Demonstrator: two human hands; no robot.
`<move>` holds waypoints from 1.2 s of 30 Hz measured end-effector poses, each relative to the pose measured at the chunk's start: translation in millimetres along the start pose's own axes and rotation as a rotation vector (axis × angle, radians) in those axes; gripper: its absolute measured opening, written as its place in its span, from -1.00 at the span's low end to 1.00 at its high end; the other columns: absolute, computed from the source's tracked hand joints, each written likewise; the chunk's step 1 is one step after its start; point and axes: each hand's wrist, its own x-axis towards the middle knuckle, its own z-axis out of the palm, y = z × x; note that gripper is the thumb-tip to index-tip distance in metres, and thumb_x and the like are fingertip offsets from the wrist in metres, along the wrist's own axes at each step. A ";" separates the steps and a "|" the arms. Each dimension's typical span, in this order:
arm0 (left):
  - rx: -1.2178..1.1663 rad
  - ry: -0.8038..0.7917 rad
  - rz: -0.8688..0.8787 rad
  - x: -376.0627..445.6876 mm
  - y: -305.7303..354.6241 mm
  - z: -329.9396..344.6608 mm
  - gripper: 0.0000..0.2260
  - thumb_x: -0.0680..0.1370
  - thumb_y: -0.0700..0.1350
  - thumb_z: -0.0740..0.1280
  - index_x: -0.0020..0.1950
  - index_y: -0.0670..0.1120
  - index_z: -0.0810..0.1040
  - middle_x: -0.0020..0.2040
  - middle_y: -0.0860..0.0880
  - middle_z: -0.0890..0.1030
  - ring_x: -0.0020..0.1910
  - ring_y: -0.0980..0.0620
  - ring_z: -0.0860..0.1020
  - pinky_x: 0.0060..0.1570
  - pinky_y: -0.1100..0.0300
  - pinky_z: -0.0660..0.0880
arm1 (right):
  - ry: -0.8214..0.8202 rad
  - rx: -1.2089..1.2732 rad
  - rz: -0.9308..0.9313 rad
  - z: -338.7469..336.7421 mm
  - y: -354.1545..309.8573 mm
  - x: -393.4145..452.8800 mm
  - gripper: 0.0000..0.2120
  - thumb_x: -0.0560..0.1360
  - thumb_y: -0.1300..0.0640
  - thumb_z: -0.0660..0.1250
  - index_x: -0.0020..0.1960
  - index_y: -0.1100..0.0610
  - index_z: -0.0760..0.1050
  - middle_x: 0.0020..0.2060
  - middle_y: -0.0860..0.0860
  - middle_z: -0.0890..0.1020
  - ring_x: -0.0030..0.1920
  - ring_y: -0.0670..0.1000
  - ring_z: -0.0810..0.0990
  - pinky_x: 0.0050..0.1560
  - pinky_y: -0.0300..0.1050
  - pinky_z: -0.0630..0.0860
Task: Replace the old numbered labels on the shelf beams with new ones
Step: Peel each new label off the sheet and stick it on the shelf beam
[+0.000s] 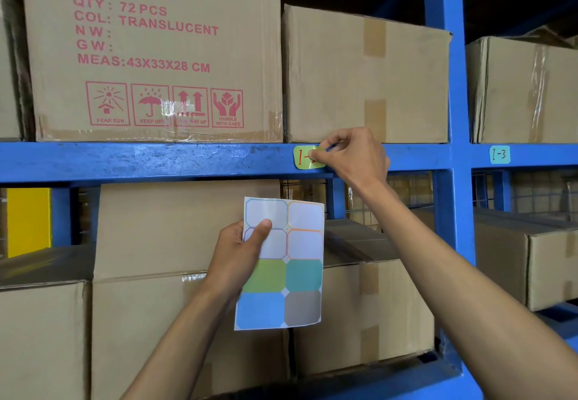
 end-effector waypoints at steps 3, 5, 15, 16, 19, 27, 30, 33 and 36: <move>-0.006 0.004 -0.001 -0.8 -1.3 -1.0 -0.78 0.61 -0.04 0.32 0.01 -0.15 0.67 -0.10 -0.18 0.75 -0.15 -0.21 0.72 -0.14 -0.14 0.66 | -0.006 -0.051 0.003 -2.0 -2.6 2.5 -0.75 0.23 -0.20 0.57 -0.24 -0.07 0.63 -0.20 -0.10 0.70 -0.06 -0.03 0.65 -0.17 -0.03 0.49; -0.007 0.000 -0.005 -1.4 -2.3 -1.7 -0.78 0.61 -0.03 0.32 0.01 -0.15 0.67 -0.11 -0.18 0.75 -0.14 -0.22 0.72 -0.11 -0.16 0.66 | -0.013 -0.016 0.043 -3.3 -2.3 4.6 -0.67 0.22 -0.19 0.59 -0.21 0.00 0.62 -0.18 -0.09 0.70 -0.05 -0.03 0.64 -0.17 -0.01 0.48; -0.002 -0.025 -0.018 -1.5 -11.6 3.7 -0.78 0.60 -0.01 0.32 0.02 -0.12 0.67 -0.13 -0.13 0.76 -0.17 -0.18 0.73 -0.15 -0.09 0.67 | -0.073 0.267 0.055 -8.7 14.9 3.0 -0.84 0.38 0.09 0.56 -0.17 0.05 0.58 -0.36 -0.09 0.62 -0.09 -0.09 0.66 0.05 0.14 0.61; -0.002 -0.028 -0.020 -1.6 -12.6 3.8 -0.78 0.61 -0.01 0.32 0.01 -0.12 0.67 -0.13 -0.13 0.76 -0.17 -0.18 0.73 -0.16 -0.08 0.67 | -0.084 0.277 0.028 -8.5 17.2 0.4 -0.83 0.39 0.13 0.55 -0.12 0.09 0.57 -0.35 -0.09 0.62 -0.07 -0.10 0.65 0.06 0.14 0.61; -0.003 -0.025 -0.023 -0.8 -15.2 4.6 -0.79 0.60 -0.02 0.32 0.01 -0.12 0.67 -0.13 -0.13 0.76 -0.16 -0.18 0.73 -0.17 -0.07 0.66 | -0.067 0.233 -0.067 -2.8 19.8 -9.4 -0.75 0.34 0.17 0.56 -0.10 0.12 0.51 -0.29 -0.09 0.58 -0.11 -0.13 0.57 0.01 0.09 0.59; 0.008 -0.004 -0.019 -1.7 -17.6 4.6 -0.79 0.60 -0.03 0.33 -0.01 -0.14 0.67 -0.12 -0.15 0.76 -0.16 -0.17 0.72 -0.21 -0.02 0.65 | 0.058 -0.069 -0.104 23.3 4.6 -23.0 -0.37 0.18 -0.32 0.49 0.00 0.03 0.33 -0.03 -0.05 0.45 0.04 0.06 0.40 -0.01 0.04 0.39; 0.009 -0.014 -0.018 -2.9 -16.7 2.3 -0.79 0.60 -0.02 0.32 0.00 -0.13 0.67 -0.11 -0.14 0.76 -0.16 -0.18 0.73 -0.18 -0.05 0.66 | 0.071 -0.066 -0.065 26.1 4.2 -23.0 -0.28 0.12 -0.42 0.48 0.01 0.02 0.28 0.01 -0.06 0.44 0.05 0.06 0.39 0.02 0.03 0.37; 0.007 -0.013 -0.015 -4.4 -15.0 0.7 -0.79 0.60 -0.02 0.32 0.01 -0.13 0.66 -0.10 -0.15 0.75 -0.12 -0.19 0.72 -0.10 -0.14 0.65 | 0.058 -0.049 -0.004 27.0 0.4 -20.0 -0.26 0.10 -0.43 0.48 -0.01 0.00 0.25 0.02 -0.08 0.42 0.09 0.05 0.38 0.05 0.04 0.34; -0.003 -0.013 -0.008 -5.6 -13.9 0.5 -0.78 0.60 -0.03 0.33 0.00 -0.15 0.67 -0.08 -0.17 0.75 -0.09 -0.22 0.71 -0.05 -0.17 0.64 | 0.077 -0.024 0.052 28.8 -6.3 -16.2 -0.27 0.11 -0.46 0.46 -0.03 0.01 0.27 0.01 -0.07 0.42 0.13 0.08 0.39 0.08 0.06 0.32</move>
